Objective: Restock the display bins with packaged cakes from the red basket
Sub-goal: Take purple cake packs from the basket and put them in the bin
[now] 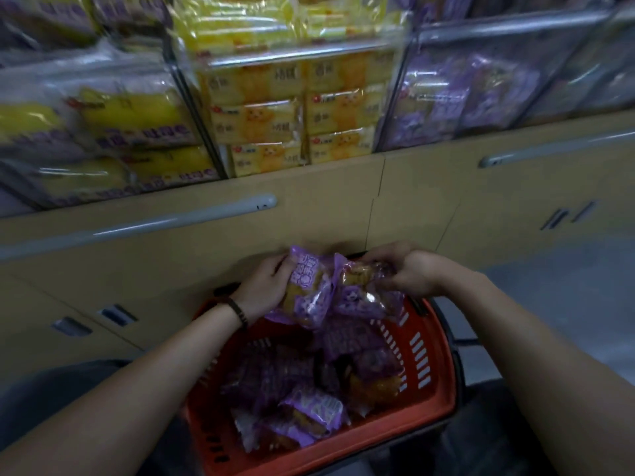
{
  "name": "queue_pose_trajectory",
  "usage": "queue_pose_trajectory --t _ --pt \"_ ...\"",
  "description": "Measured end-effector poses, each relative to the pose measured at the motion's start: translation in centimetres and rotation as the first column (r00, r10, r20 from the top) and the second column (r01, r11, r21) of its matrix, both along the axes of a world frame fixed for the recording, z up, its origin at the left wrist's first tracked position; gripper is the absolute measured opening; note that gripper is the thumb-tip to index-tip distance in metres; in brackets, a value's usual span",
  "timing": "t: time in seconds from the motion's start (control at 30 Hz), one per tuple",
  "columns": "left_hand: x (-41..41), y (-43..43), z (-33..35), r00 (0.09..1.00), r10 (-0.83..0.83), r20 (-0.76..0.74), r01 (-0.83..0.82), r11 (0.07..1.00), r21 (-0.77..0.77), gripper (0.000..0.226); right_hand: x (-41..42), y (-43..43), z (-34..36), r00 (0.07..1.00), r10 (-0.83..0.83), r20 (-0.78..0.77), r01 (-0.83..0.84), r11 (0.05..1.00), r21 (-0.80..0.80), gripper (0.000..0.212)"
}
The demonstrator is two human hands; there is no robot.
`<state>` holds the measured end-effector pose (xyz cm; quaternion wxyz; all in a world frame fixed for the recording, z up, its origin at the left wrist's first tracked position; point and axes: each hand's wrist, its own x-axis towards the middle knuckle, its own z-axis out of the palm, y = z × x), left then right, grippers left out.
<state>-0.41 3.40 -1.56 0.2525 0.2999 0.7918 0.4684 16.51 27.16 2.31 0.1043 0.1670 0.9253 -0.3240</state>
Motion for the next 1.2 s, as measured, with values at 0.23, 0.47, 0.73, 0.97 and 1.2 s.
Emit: queue_pose_trajectory --t 0.23,0.47,0.73,0.97,1.2 --pt "1.7 -2.4 2.7 0.977 -0.154 0.151 0.158 0.987 -0.018 0.047 2.1 -1.6 3.1 0.994 0.063 -0.092 -0.065 0.998 -0.020 0.035" --pt "2.1 -4.2 10.4 0.969 -0.221 -0.110 0.216 0.975 -0.061 0.066 4.6 -3.2 8.1 0.974 0.055 -0.218 -0.068 0.996 -0.052 0.028" --pt "1.6 -2.5 30.9 0.781 -0.562 -0.274 0.532 0.827 -0.179 0.056 9.2 -0.1 23.9 0.862 0.048 -0.504 -0.065 0.998 -0.018 0.030" --pt "-1.4 4.4 43.1 0.786 -0.406 -0.465 0.415 0.906 -0.090 0.067 7.2 7.0 33.4 0.699 0.099 -0.708 0.080 0.974 0.214 0.037" --pt "-8.0 15.7 43.5 0.712 -0.117 -0.692 0.250 0.963 0.095 0.058 0.0 13.9 36.9 0.700 0.001 -0.714 0.400 0.828 0.393 0.035"
